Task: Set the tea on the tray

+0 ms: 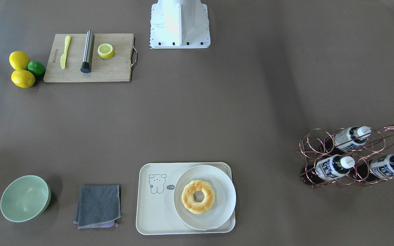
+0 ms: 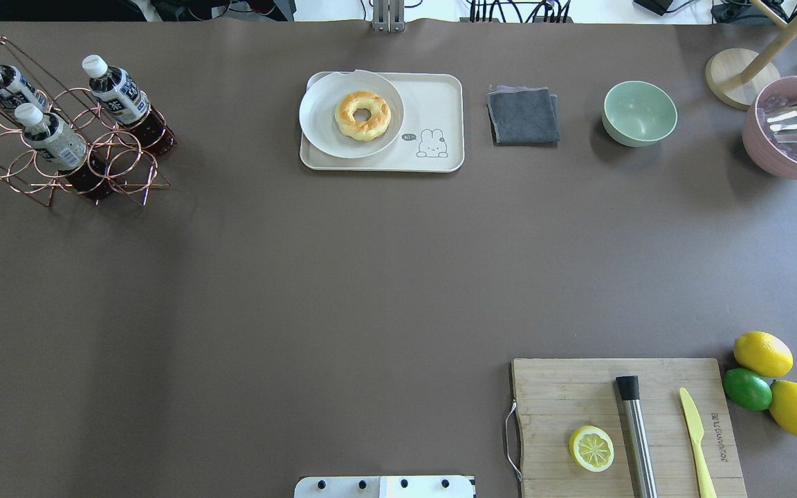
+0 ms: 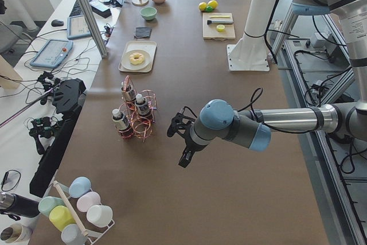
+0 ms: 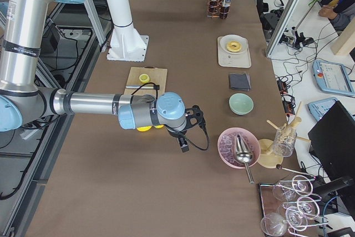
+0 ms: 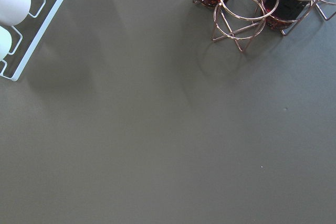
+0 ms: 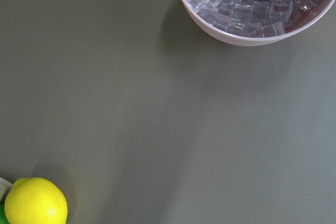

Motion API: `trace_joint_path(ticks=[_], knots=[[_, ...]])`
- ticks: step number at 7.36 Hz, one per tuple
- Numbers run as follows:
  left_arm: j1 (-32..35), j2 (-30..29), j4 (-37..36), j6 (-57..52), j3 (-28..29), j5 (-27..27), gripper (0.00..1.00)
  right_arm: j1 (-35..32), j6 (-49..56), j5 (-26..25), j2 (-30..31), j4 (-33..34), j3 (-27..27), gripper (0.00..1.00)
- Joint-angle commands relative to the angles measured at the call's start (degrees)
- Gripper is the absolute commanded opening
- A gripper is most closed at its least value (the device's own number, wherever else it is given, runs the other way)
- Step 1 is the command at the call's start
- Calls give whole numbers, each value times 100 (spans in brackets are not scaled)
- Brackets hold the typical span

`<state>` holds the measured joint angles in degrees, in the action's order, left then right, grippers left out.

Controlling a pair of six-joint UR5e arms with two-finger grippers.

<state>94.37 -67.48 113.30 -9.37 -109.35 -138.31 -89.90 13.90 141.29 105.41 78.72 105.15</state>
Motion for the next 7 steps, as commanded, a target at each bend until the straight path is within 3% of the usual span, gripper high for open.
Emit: trace_joint_path(ticks=[1,5,7], knots=[[3,7,358,303,10,6,97,138,8,-49,-11,-6,-38,100],[-24,183,817,1006,-94,15,98,244,-45,-66,-38,-24,-38,100],[-233,113,1087,1856,-226,32,97,253,-80,-101,-55,-24,-38,100]])
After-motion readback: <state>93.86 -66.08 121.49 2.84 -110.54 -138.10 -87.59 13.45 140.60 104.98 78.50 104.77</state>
